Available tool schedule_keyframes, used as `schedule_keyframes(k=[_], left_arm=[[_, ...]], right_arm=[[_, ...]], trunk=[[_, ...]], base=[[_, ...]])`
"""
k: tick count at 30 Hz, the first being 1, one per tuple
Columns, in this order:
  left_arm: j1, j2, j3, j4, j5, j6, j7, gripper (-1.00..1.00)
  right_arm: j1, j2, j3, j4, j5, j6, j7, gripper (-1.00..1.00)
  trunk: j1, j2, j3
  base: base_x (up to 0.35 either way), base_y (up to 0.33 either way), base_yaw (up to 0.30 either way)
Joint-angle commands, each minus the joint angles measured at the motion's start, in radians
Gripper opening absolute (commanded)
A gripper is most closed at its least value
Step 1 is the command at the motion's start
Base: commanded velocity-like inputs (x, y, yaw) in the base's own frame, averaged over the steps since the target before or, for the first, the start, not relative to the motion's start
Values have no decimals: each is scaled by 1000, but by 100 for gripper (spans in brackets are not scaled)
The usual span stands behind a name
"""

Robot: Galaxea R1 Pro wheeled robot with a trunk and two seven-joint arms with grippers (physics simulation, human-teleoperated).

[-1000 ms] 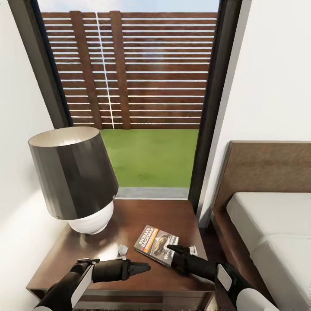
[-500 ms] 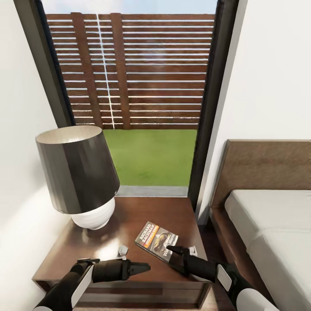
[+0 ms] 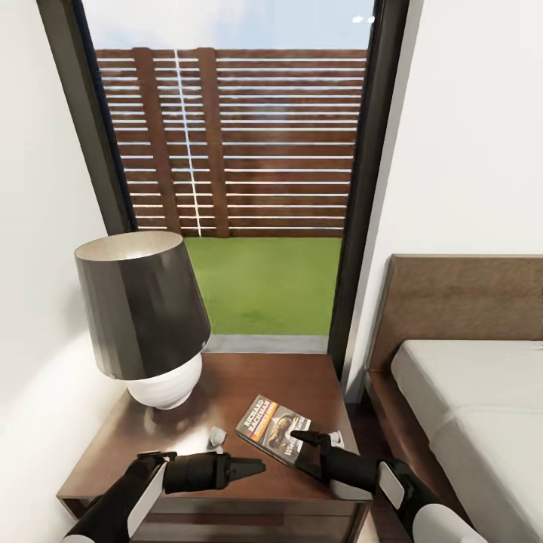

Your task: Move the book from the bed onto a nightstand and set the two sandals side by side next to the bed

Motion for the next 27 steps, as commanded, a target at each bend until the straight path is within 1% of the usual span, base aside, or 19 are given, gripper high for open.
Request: schedule_keyframes(k=[1,15,27], left_arm=[[-1,1,-4,0,9,10,0,100],[-1,1,-5,0,9,10,0,100],[-1,1,-5,0,9,10,0,100]], right_arm=[[0,0,-3,0,0,5,1,100],[0,0,-3,0,0,5,1,100],[0,0,-3,0,0,4,1,100]], trunk=[[0,0,-1],[0,0,-1],[-6,2,45]], base=[[0,0,0],[0,0,0],[0,0,0]])
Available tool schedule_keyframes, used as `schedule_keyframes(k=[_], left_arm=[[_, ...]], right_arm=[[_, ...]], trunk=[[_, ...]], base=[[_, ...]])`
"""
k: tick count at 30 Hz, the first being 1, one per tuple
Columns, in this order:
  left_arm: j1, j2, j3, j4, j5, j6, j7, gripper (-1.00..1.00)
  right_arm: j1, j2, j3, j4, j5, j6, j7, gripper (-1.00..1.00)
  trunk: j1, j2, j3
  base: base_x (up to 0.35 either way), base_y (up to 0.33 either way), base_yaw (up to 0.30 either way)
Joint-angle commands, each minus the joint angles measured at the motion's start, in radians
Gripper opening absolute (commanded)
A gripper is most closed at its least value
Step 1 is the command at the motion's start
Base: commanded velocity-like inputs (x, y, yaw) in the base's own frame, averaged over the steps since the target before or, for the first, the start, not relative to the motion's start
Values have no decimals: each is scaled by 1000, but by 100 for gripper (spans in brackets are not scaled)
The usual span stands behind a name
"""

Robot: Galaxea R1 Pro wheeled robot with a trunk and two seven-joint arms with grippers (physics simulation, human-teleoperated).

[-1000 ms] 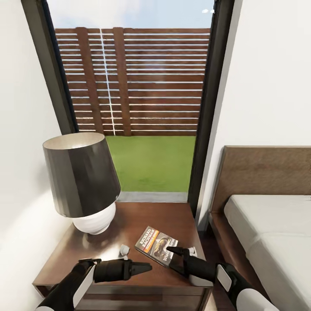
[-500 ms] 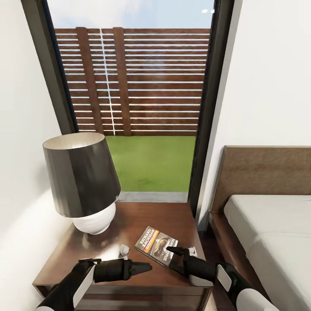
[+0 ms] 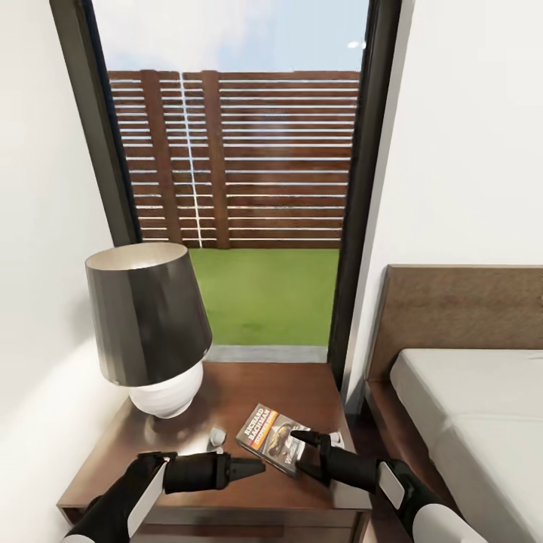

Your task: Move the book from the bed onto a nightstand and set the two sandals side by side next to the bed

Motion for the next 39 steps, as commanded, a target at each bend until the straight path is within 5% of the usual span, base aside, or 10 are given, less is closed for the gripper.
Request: schedule_keyframes(k=[1,39], left_arm=[[-1,1,-5,0,9,10,0,100],[-1,1,-5,0,9,10,0,100]], right_arm=[[0,0,-3,0,1,4,1,100],[0,11,-1,-2,0,-3,4,100]], trunk=[[-1,0,3],[-136,246,124]], base=[[0,0,0],[0,0,0]])
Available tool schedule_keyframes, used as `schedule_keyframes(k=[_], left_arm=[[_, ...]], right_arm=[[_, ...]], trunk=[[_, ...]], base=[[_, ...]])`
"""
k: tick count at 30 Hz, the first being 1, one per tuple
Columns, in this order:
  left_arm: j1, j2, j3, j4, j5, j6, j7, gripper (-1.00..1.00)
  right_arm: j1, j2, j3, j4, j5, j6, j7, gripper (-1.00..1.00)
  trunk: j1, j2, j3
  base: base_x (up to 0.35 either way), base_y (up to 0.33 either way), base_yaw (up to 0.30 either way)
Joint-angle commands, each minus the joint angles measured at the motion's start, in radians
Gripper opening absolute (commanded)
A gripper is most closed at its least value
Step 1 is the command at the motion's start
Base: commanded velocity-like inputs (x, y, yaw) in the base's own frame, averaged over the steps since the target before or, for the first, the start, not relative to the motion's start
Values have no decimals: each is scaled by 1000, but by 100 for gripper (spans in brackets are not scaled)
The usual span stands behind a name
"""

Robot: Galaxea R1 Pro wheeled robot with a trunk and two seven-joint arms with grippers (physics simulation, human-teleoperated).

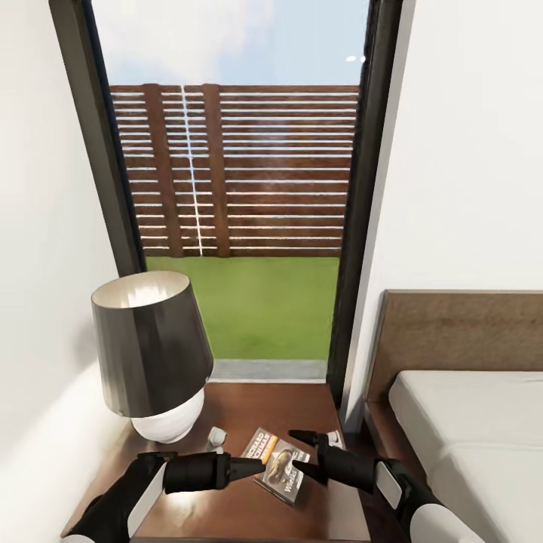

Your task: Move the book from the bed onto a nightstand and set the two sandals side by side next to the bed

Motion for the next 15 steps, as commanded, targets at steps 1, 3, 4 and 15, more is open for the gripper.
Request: schedule_keyframes(k=[1,3,4,15], left_arm=[[-1,1,-5,0,9,10,0,100],[-1,1,-5,0,9,10,0,100],[-1,1,-5,0,9,10,0,100],[-1,1,-5,0,9,10,0,100]], right_arm=[[0,1,-3,0,0,4,1,100],[0,2,-3,0,0,4,1,100],[0,2,-3,0,0,4,1,100],[0,2,-4,-1,0,3,0,100]], trunk=[[-4,7,2],[-12,21,8],[-16,28,12],[-58,105,46]], base=[[0,0,0],[0,0,0],[0,0,0],[0,0,0]])
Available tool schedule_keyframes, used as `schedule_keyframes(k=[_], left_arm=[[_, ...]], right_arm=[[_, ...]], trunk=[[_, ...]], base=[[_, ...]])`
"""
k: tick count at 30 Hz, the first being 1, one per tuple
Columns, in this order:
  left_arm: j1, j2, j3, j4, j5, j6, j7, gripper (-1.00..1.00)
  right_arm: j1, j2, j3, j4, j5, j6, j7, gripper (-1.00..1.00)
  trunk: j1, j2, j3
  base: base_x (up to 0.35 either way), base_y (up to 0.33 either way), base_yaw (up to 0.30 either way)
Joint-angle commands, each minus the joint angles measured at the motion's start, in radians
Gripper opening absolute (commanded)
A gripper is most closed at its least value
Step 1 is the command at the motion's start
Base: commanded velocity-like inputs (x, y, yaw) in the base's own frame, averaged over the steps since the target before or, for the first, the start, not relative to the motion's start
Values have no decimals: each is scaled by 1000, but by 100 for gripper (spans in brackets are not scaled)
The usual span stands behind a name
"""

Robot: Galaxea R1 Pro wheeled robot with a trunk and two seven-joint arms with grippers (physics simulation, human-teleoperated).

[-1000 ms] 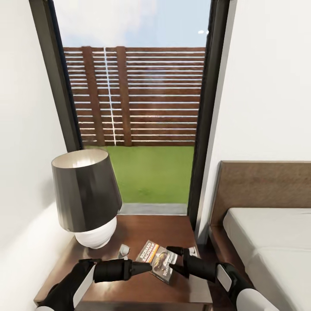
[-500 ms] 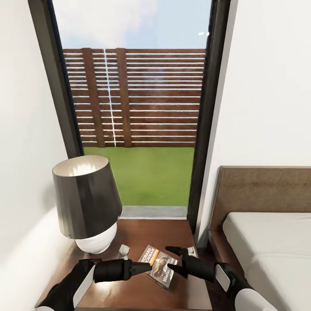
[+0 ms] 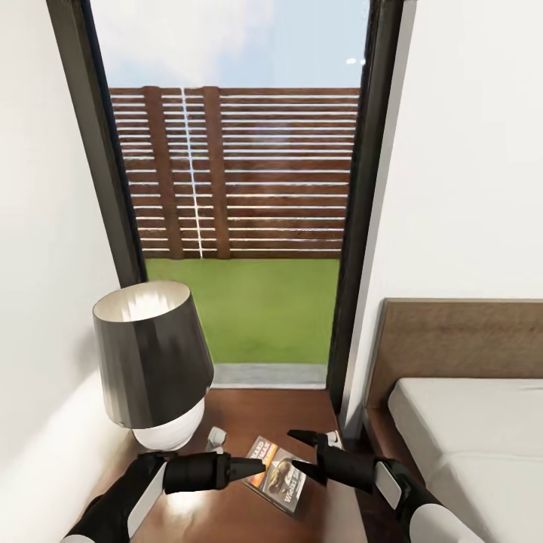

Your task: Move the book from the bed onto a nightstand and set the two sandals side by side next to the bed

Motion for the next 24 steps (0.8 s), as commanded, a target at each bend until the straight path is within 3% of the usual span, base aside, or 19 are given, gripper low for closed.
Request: schedule_keyframes(k=[1,9,14,19,24], left_arm=[[-1,1,-5,0,9,10,0,100],[-1,1,-5,0,8,10,5,100],[-1,1,-5,18,6,8,83,100],[-1,1,-5,30,4,10,114,100],[-1,1,-8,49,0,13,140,100]], right_arm=[[0,0,-3,0,1,5,1,100],[0,0,-2,-4,1,4,-1,100],[0,-1,1,-9,11,-30,-1,100],[0,-7,3,-11,15,-51,1,100],[2,-22,12,-10,17,-54,2,100]], trunk=[[-4,7,2],[-35,63,27],[-39,70,30],[-39,70,30],[-58,105,46]], base=[[0,0,0],[0,0,0],[0,0,0],[0,0,0],[0,0,0]])
